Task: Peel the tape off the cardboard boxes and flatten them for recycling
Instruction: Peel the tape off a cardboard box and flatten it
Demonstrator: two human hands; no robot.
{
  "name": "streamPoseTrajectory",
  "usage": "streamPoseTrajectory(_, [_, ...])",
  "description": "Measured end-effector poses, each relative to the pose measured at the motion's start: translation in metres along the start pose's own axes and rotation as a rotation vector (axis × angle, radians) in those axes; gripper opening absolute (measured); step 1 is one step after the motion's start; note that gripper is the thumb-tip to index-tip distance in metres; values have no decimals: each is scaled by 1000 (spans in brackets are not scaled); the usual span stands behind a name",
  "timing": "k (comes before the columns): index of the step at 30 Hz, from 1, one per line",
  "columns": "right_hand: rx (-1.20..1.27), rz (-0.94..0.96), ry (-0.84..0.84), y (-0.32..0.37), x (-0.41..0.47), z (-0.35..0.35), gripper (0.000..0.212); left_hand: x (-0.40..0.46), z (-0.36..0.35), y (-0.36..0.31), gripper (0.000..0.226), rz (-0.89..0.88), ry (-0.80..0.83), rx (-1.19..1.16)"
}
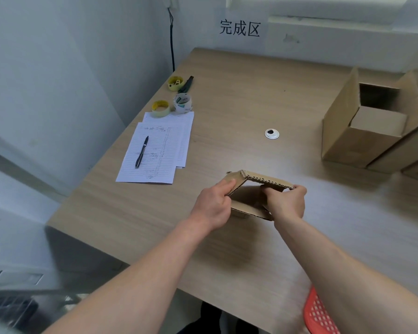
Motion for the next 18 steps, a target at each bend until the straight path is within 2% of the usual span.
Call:
streamPoseTrajectory(6, [32,79,105,9,-11,-8,62,-2,9,4,57,27,-79,-80])
streamPoseTrajectory(12, [152,239,268,18,-17,-18,46,3,24,12,54,57,-209,-86])
streamPoseTrajectory(14, [138,277,297,18,-15,-19,51,7,28,16,56,72,-230,-86])
streamPoseTrajectory(16, [145,282,289,17,-12,-17,53,10,31,20,56,78,-228,-74])
streamPoseTrajectory(18, [229,216,217,15,-7,-8,42,8,37,24,52,56,-229,-71])
Point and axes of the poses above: each hand's wrist, its own x-axis towards the middle knuckle, its own z-axis out of the back of the hand, y = z × x, the point moved 8 cm from there along x, towards the middle knuckle, and after that the axes turned 14 degrees about z, right-handed, at the moved point
